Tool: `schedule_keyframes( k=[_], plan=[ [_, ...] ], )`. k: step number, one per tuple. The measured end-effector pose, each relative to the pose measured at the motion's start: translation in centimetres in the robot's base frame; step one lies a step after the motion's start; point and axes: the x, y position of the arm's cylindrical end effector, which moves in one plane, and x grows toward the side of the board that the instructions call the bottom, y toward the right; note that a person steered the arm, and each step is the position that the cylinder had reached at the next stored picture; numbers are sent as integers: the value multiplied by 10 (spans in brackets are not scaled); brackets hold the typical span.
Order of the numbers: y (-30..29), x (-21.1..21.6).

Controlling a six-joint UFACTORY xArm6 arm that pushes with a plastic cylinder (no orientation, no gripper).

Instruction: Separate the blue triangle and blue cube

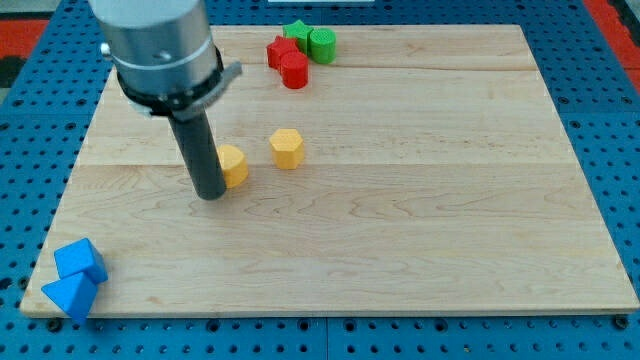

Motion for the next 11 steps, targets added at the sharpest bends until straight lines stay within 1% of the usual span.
schedule_keyframes(
  k=[1, 2, 3, 4, 5, 6, 7, 8, 9, 10, 11],
  plan=[
    [43, -9],
    [49, 14],
    [54, 120],
    [33, 143],
    [26, 145],
    [-39, 144],
    [-20, 142],
    [9, 60],
    [-116, 15],
    [-177, 19],
    [-178, 58]
  ],
)
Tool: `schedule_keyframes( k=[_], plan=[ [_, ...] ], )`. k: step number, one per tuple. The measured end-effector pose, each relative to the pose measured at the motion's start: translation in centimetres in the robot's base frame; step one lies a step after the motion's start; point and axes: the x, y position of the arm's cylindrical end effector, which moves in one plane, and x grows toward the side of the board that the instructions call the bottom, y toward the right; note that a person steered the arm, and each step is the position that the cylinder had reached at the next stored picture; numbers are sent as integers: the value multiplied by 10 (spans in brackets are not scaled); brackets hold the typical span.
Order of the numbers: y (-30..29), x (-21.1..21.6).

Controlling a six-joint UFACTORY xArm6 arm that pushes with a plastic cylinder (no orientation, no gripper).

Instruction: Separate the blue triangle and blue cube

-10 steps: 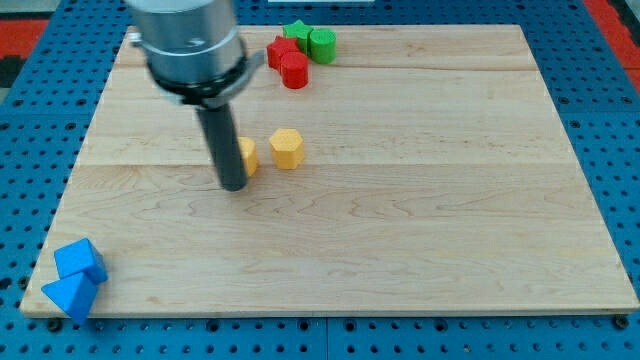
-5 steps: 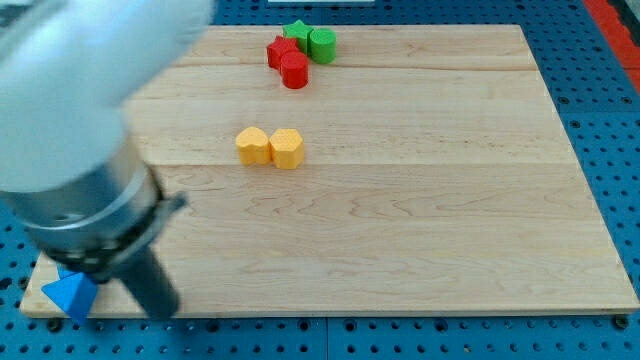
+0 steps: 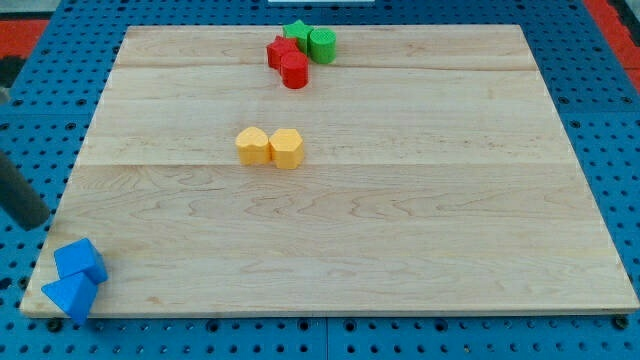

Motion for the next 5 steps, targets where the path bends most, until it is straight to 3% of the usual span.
schedule_keyframes(
  k=[2, 5],
  plan=[
    [4, 85],
    [20, 86]
  ],
)
